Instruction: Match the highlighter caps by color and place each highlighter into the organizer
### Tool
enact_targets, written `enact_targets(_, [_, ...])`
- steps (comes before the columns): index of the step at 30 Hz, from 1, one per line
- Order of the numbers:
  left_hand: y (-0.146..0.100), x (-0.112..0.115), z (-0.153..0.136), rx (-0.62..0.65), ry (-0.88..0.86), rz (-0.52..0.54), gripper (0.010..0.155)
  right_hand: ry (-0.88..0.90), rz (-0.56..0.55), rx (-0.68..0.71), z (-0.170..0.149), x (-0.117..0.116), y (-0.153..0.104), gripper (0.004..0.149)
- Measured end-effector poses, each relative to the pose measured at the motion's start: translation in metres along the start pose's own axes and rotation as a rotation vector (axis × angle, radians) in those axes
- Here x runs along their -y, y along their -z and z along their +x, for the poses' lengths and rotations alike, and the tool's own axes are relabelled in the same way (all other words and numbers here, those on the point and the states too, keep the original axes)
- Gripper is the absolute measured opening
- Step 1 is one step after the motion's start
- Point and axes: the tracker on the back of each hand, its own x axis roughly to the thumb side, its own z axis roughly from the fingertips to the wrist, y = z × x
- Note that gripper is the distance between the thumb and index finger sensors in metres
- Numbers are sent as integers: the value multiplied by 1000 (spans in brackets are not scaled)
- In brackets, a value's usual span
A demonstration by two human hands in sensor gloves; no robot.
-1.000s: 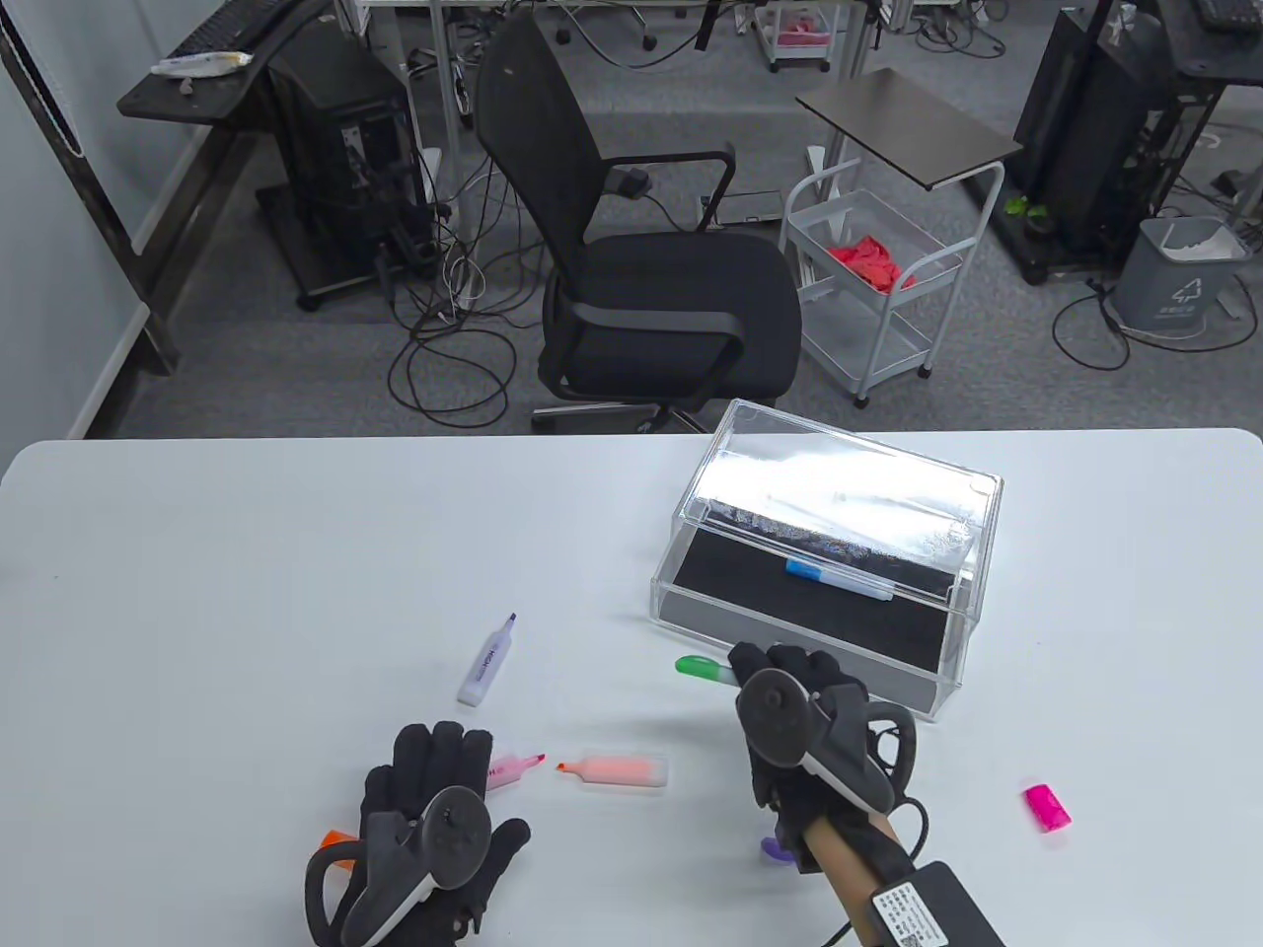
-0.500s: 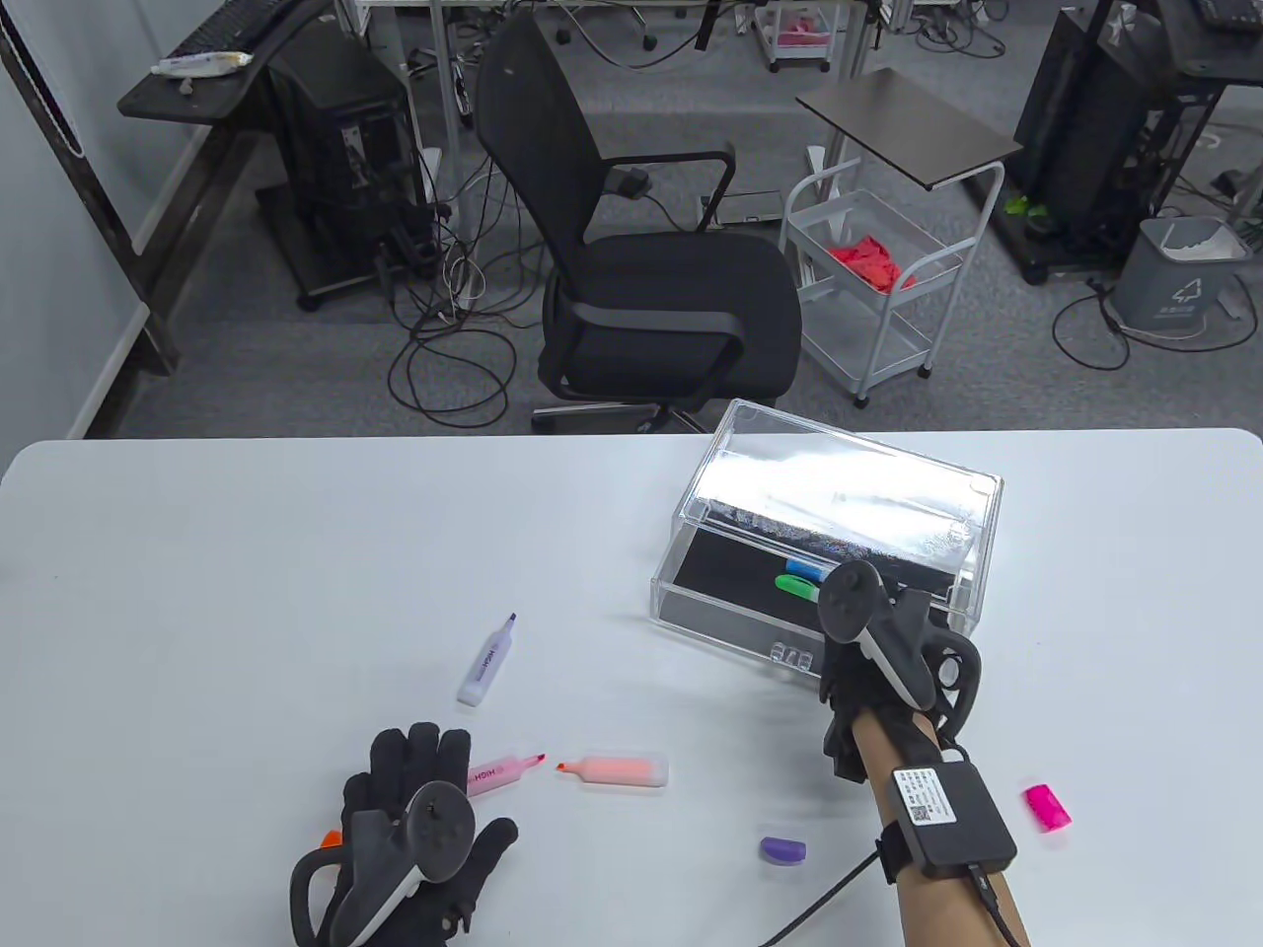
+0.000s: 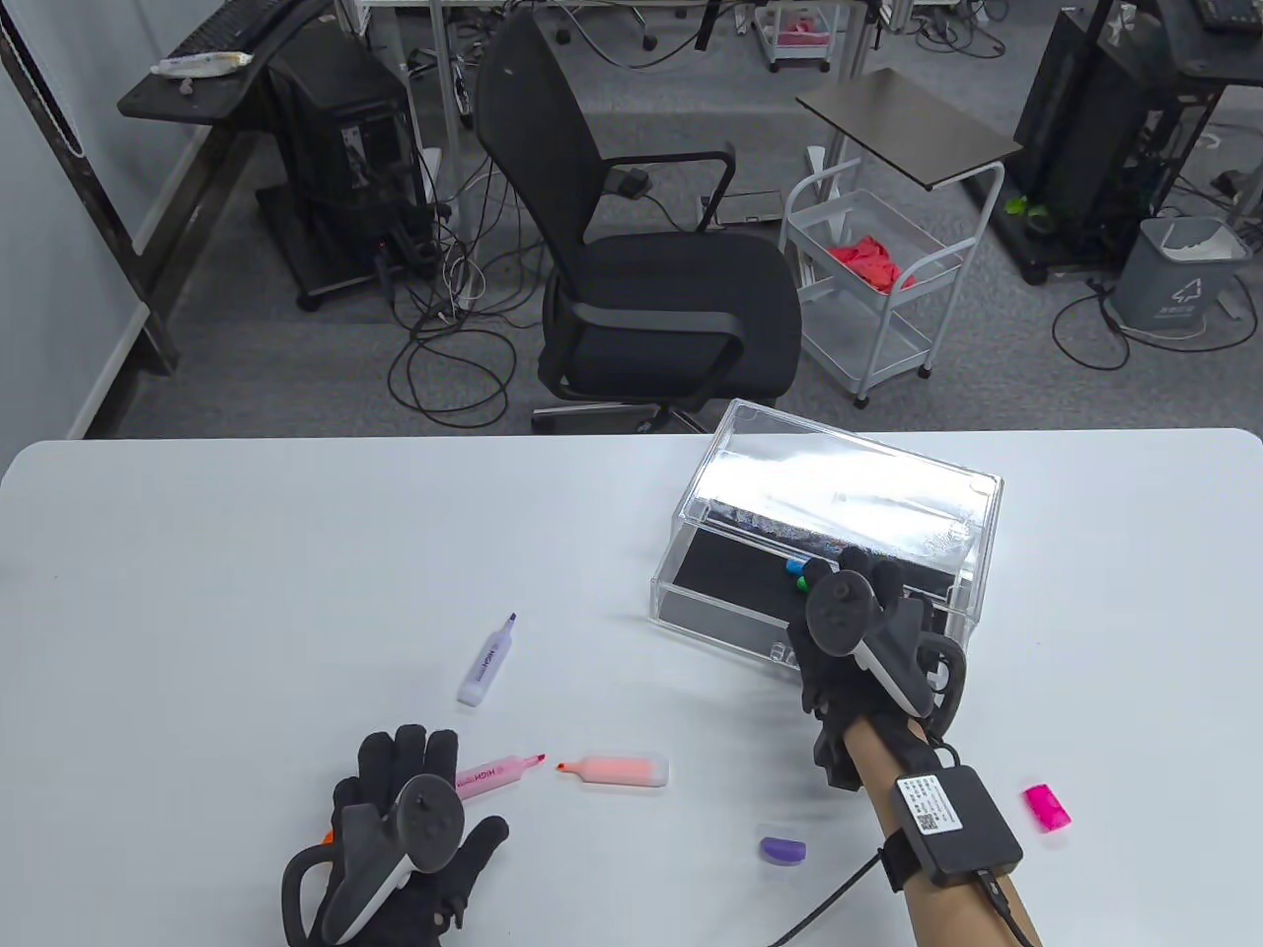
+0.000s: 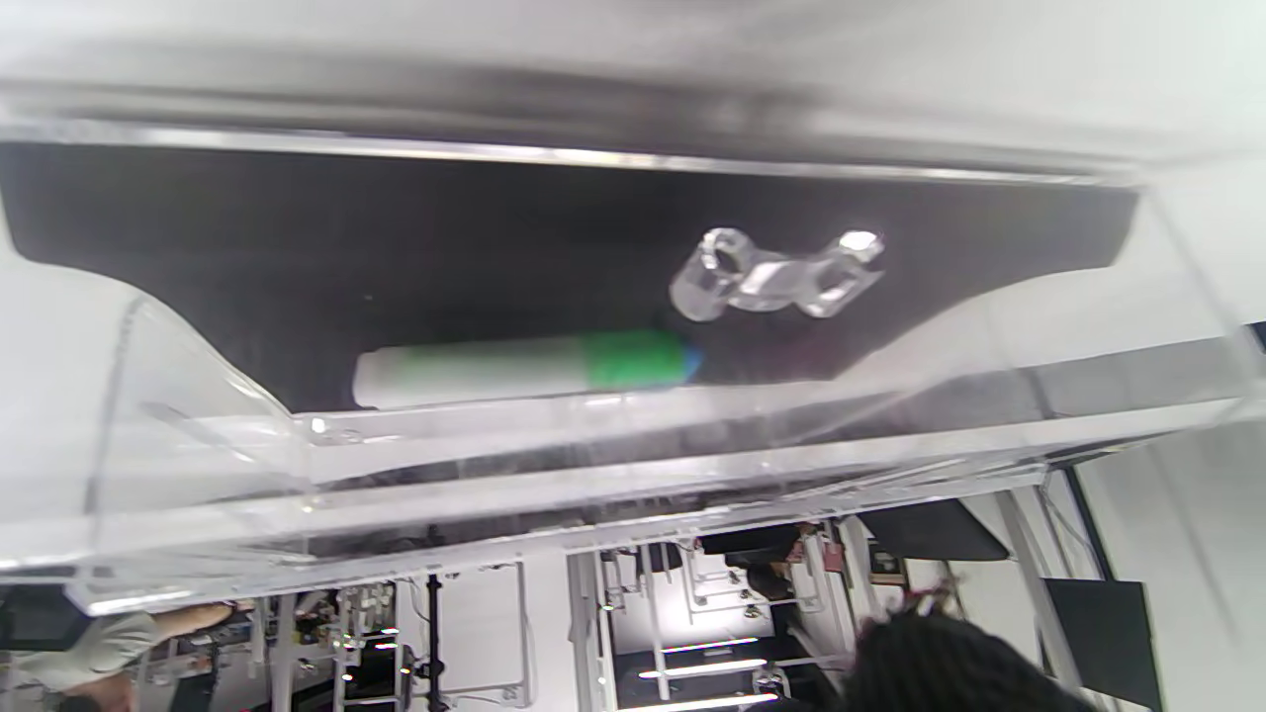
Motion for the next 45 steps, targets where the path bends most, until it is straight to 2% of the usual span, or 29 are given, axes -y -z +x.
enact_targets(10, [-1,1,0,5,-9,-7,93,-11,38,213,42,-2,-40,68])
enact_targets(17, [-1,1,0,10,-12,-4,93,-54,147,336,79,-29,-58,69])
enact_targets(21, [-1,1,-1,10,-16,-7,93,-149,201,405,101,-52,-65,71])
enact_targets(32, [-1,1,-1,5,-19,-17,93,-203,396,471,129,-100,-71,73])
enact_targets(42, [-1,2,0,2,-14,-24,94,-268,455,460,140,-114,-72,65])
enact_targets(45, [-1,2,0,0,-13,-30,94,-260,436,452,142,-115,-71,59])
